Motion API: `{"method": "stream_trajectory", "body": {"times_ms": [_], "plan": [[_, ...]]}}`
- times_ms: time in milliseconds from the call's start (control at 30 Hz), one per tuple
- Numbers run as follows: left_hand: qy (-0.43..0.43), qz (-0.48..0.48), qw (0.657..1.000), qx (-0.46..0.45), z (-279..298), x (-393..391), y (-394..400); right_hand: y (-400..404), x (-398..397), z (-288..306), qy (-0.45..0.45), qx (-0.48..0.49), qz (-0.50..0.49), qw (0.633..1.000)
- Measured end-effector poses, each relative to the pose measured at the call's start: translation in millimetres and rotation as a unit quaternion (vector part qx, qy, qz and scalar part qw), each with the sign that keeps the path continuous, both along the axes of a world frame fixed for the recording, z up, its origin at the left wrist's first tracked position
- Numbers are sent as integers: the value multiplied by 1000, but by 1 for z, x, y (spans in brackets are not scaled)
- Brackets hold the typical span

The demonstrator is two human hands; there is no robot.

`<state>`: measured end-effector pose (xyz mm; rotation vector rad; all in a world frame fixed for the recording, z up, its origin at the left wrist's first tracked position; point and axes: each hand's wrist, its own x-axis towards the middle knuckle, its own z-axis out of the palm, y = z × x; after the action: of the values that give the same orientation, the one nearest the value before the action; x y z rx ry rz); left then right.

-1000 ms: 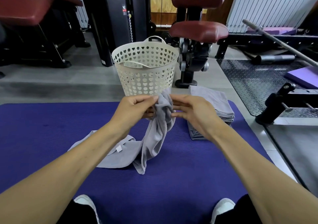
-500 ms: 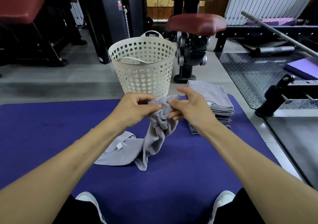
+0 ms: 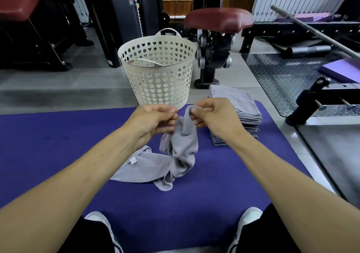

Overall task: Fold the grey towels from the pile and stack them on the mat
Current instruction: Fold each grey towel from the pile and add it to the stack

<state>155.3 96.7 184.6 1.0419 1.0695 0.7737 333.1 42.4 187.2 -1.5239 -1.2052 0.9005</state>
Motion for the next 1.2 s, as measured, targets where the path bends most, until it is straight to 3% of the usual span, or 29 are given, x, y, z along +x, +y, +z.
{"method": "stream_trajectory", "body": {"times_ms": [367, 467, 567, 800, 967, 1200], "plan": [[212, -90, 972, 43, -33, -13, 2, -7, 11, -8, -113, -4, -44, 993], [311, -136, 937, 79, -61, -20, 2, -11, 15, -6, -131, 13, -44, 990], [415, -195, 878, 134, -91, -20, 1, -17, 16, -4, -131, 29, -39, 990], [416, -203, 856, 228, -132, -2, -8, -23, 26, -3, -115, 43, -58, 991], [413, -216, 831, 304, -97, -8, -3, -19, 38, -9, -152, 21, -73, 985], [296, -219, 827, 425, -16, -14, -10, -18, 17, -8, -236, 43, 126, 963]]}}
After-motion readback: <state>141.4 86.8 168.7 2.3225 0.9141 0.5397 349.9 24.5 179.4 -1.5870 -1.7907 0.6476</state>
